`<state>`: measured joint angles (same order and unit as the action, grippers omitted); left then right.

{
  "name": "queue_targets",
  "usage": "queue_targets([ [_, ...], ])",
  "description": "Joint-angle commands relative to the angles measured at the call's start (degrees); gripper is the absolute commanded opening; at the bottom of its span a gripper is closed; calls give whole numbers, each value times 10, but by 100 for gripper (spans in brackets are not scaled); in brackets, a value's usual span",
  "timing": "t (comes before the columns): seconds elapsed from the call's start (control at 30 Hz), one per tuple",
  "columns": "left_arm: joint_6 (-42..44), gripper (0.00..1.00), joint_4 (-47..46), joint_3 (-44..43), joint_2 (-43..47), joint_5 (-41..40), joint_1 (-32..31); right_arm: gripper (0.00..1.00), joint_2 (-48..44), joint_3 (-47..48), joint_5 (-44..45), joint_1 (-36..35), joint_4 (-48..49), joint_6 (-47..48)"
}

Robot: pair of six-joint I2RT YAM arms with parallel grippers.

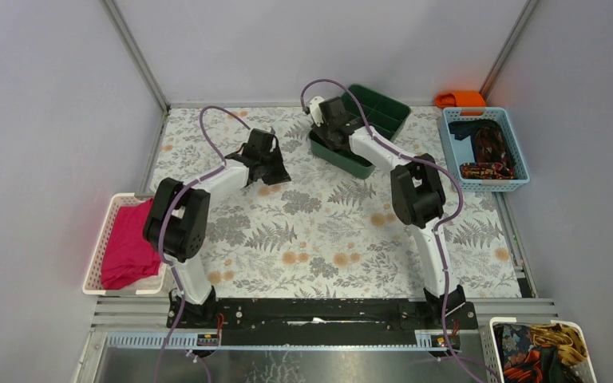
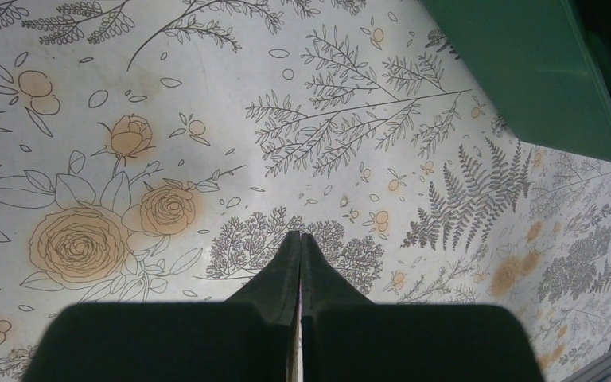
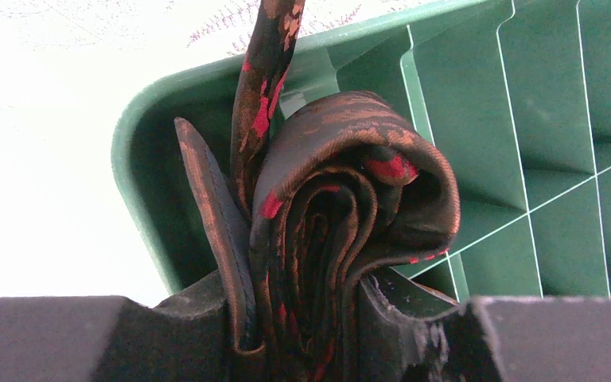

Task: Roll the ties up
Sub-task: Place the tie in the storage box.

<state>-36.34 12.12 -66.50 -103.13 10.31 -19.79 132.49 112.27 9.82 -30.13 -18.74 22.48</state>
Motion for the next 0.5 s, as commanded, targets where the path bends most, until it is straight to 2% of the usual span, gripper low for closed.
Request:
queue_targets([
  [0.0, 12, 0, -21, 4, -13, 10, 7, 0, -1, -5, -21, -9, 31, 1],
  [0.47, 12, 0, -26, -4, -40, 22, 8, 0, -13, 11, 5, -16, 27, 11],
])
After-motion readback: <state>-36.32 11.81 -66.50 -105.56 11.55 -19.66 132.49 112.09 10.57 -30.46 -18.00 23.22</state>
